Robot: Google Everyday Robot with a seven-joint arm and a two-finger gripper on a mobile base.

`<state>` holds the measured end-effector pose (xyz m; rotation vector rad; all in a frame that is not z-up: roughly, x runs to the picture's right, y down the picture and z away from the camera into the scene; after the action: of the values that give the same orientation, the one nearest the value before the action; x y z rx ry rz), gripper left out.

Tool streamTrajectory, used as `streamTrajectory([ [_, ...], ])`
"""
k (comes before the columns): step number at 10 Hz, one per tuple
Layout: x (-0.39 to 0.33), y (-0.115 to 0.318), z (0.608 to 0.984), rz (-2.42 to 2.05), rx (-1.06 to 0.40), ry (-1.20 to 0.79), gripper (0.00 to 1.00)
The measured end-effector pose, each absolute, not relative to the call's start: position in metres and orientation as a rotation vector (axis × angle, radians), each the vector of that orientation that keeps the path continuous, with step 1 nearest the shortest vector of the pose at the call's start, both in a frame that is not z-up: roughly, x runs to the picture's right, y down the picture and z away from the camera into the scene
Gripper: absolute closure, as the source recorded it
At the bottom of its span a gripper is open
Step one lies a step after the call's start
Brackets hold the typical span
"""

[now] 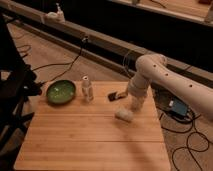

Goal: Place the white sponge in the ceramic bowl

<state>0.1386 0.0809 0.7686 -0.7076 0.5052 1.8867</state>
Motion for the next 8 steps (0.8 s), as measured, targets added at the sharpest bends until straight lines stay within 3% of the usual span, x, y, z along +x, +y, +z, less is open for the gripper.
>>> streamTrajectory([
  [4,0.15,0.114,0.82,1.958,-0.61,0.607,0.2],
  [8,0.145,0.13,0.86,2.002,-0.628,0.65,0.2],
])
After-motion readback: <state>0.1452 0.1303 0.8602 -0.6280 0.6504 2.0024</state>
